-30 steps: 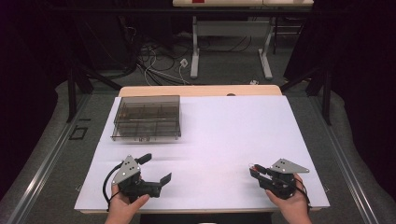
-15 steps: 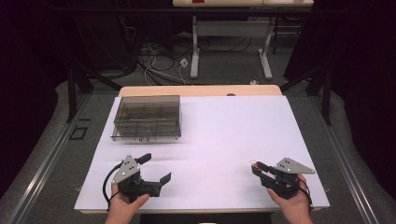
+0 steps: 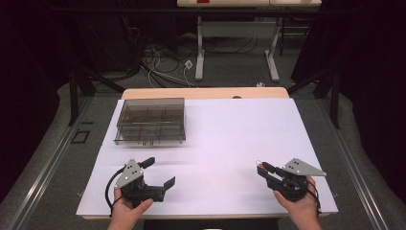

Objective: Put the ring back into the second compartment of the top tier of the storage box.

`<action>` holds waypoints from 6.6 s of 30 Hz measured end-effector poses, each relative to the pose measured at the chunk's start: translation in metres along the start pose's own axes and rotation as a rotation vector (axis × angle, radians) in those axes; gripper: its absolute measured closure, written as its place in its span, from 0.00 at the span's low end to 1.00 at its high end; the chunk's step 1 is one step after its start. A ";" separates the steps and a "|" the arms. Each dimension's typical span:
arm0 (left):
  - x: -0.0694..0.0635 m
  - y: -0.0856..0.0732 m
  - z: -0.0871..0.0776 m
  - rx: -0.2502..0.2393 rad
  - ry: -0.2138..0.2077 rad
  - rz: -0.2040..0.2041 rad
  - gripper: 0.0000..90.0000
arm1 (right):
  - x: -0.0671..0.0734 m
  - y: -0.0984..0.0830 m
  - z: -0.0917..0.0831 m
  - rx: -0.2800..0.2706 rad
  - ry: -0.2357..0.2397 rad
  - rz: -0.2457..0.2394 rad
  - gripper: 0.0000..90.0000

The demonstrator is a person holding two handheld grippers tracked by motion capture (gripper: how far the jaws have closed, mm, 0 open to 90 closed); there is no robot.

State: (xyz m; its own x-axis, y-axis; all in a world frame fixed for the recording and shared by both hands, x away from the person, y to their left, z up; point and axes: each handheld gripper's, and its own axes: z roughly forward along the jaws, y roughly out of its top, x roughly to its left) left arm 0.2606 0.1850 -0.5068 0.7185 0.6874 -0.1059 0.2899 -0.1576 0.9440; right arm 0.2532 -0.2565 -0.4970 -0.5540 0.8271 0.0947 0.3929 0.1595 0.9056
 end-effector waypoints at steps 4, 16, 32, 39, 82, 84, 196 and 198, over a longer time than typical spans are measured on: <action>0.000 0.000 0.000 0.002 0.001 0.001 0.00 | 0.003 0.005 0.001 -0.009 0.013 0.001 0.78; 0.001 0.000 -0.001 0.001 0.004 -0.004 0.00 | 0.011 0.029 0.011 -0.026 0.060 0.018 0.79; 0.002 -0.001 -0.001 -0.003 0.010 -0.001 0.00 | 0.033 0.071 0.038 -0.060 0.136 -0.020 0.79; 0.002 -0.001 -0.003 0.007 0.005 -0.005 0.00 | 0.041 0.087 0.045 -0.066 0.154 -0.045 0.79; 0.006 -0.002 -0.011 -0.003 0.024 -0.005 0.00 | 0.092 0.153 0.107 -0.043 0.255 -0.127 0.79; 0.006 -0.002 -0.012 -0.003 0.023 -0.010 0.00 | 0.092 0.155 0.112 -0.038 0.257 -0.121 0.79; 0.012 -0.002 -0.016 -0.029 0.021 -0.025 0.00 | 0.165 0.166 0.303 0.326 0.262 -0.144 0.78; 0.012 -0.002 -0.016 -0.029 0.020 -0.025 0.00 | 0.166 0.164 0.305 0.340 0.265 -0.141 0.78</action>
State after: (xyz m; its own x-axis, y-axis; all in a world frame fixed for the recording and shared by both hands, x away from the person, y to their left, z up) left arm 0.2581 0.2049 -0.5049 0.6981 0.7052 -0.1234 0.2889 -0.1198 0.9498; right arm 0.4499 0.0710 -0.4586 -0.7708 0.6250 0.1232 0.4944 0.4649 0.7345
